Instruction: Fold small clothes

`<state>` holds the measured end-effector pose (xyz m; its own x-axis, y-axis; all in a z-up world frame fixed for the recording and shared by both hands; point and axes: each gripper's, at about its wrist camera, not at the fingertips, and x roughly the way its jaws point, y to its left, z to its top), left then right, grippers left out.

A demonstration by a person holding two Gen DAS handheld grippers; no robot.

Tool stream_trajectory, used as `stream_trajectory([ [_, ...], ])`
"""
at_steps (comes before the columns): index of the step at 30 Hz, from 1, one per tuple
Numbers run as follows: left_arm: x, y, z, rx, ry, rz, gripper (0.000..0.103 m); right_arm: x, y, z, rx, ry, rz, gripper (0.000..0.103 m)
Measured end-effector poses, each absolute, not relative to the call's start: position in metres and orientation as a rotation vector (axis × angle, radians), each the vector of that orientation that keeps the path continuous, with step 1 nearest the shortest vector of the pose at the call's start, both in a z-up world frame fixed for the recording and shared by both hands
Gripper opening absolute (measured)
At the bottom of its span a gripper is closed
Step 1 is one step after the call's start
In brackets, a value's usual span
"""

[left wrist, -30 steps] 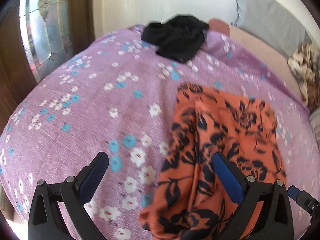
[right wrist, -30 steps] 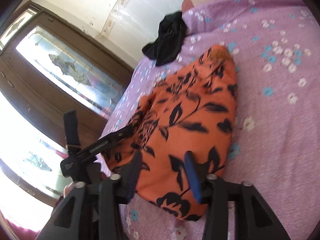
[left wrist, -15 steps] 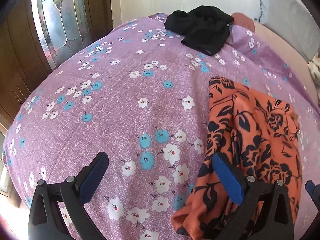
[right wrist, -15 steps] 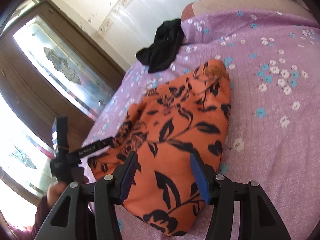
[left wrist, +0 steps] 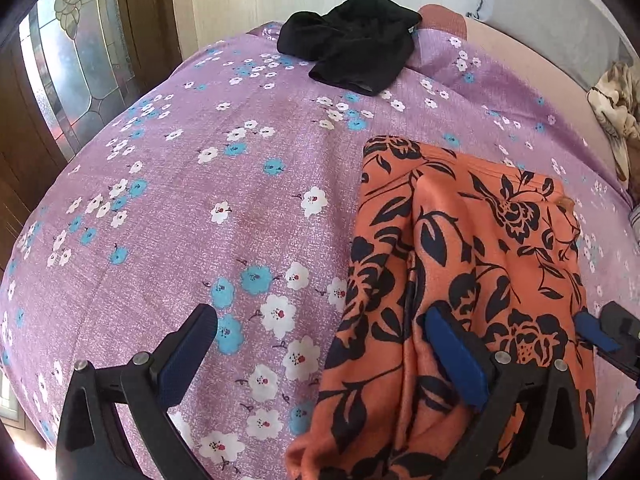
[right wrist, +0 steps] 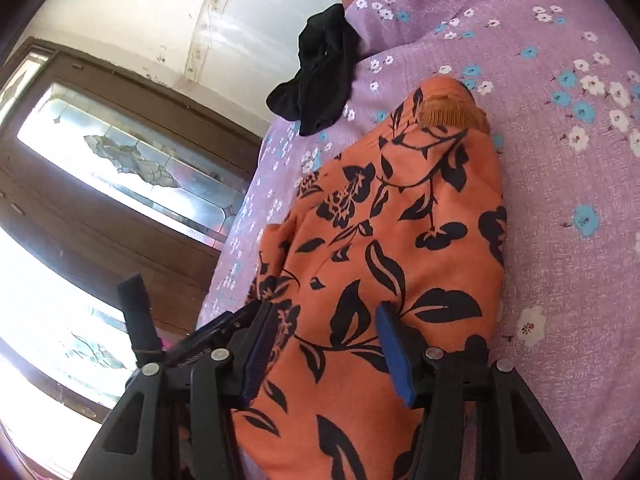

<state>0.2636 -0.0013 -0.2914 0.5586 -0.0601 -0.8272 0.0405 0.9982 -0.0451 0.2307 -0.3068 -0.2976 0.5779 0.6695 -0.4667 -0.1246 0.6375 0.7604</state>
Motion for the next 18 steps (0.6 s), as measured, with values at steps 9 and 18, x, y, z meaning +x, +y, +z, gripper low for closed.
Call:
stream_trajectory([
  [9,0.251,-0.002,-0.274,-0.015,0.906,-0.058,0.103,0.208,-0.332,-0.281,0.77,0.803,0.435,0.065],
  [18,0.249,-0.011,-0.27,0.004,0.891,-0.081,0.103,0.218,-0.342,-0.296,0.807,0.859,0.385,0.065],
])
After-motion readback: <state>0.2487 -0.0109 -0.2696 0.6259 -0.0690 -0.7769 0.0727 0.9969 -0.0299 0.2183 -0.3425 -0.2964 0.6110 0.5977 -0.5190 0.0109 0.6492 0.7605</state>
